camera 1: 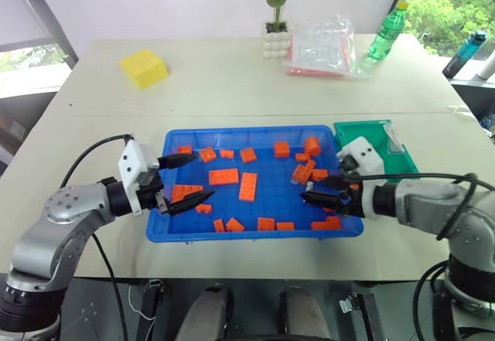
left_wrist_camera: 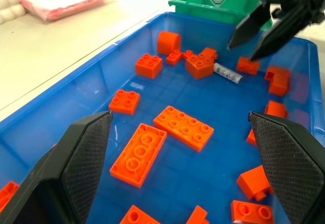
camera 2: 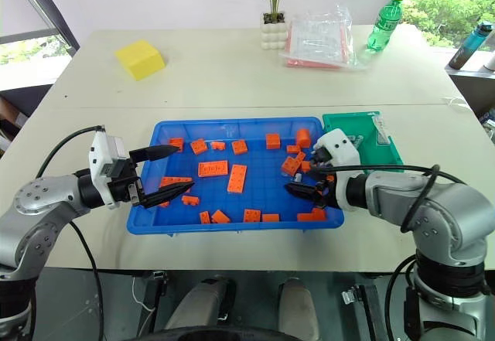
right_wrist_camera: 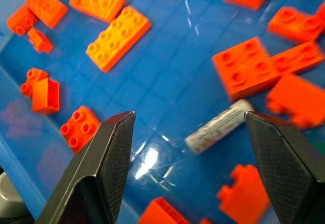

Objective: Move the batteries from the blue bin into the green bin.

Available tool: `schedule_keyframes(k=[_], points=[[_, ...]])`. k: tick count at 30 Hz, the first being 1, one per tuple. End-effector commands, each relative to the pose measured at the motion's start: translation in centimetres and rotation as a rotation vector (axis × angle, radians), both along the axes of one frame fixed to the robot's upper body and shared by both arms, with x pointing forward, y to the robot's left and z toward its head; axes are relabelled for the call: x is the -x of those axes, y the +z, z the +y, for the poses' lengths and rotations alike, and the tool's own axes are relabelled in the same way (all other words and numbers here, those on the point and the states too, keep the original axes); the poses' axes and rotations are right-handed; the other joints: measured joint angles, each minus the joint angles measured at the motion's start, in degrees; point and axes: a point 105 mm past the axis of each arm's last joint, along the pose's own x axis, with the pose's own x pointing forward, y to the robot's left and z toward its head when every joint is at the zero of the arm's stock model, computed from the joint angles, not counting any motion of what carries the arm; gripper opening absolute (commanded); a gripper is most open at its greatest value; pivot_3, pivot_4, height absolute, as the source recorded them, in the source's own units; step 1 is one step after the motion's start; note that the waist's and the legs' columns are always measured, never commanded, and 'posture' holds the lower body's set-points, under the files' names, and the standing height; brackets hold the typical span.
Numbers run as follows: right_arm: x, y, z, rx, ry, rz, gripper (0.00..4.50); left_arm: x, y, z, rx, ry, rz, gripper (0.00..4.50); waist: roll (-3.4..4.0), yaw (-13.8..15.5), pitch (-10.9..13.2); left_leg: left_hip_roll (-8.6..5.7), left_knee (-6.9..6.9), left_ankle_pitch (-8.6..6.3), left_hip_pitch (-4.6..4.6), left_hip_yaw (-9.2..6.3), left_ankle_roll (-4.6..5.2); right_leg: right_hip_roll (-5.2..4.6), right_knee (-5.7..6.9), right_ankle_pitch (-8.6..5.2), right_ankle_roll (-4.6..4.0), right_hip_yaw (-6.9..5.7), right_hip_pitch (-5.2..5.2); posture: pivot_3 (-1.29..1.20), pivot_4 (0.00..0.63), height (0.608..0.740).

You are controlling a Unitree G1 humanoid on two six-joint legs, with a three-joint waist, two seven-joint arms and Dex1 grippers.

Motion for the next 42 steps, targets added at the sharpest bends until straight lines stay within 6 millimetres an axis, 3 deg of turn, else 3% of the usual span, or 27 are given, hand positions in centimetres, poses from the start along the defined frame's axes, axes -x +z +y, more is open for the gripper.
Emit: schedule_keyframes(k=[1, 18, 36, 42], points=[[-0.3, -0.1, -0.3, 0.090, -0.040, -0.034, 3.53, 0.2, 1.3, 0.1, 0.000, 0.008, -0.051, 4.50, 0.00, 0.05, 0.00, 0.00, 0.00, 0.00, 0.00, 0.00, 0.00, 0.00, 0.00, 0.00, 0.00, 0.00, 0.01, 0.00, 0.150, 0.726], [-1.4, 1.3, 1.1, 0.260, -0.066, -0.195, 3.53, 0.3, 1.7, 0.0, 0.009, 0.015, -0.061, 4.50, 0.00, -0.11, 0.00, -0.01, -0.01, 0.00, 0.00, -0.01, 0.00, 0.00, 0.01, 0.00, 0.00, 0.00, -0.01, 0.00, 0.150, 0.726], [-0.7, -0.7, 0.0, 0.227, -0.137, -0.098, 3.53, -0.4, 1.5, -0.7, 0.023, -0.005, -0.067, 4.50, 0.00, -0.07, 0.00, -0.01, -0.02, 0.00, 0.00, -0.01, 0.00, 0.01, 0.01, 0.00, 0.00, -0.01, 0.01, 0.00, 0.150, 0.726], [-0.7, -1.7, 0.4, 0.208, -0.140, -0.047, 3.53, -0.5, 1.8, -0.6, 0.025, -0.003, -0.076, 4.50, -0.02, 0.03, -0.01, -0.02, 0.00, 0.00, 0.00, -0.02, 0.00, 0.01, 0.01, 0.00, 0.00, -0.01, 0.03, 0.00, 0.150, 0.726]])
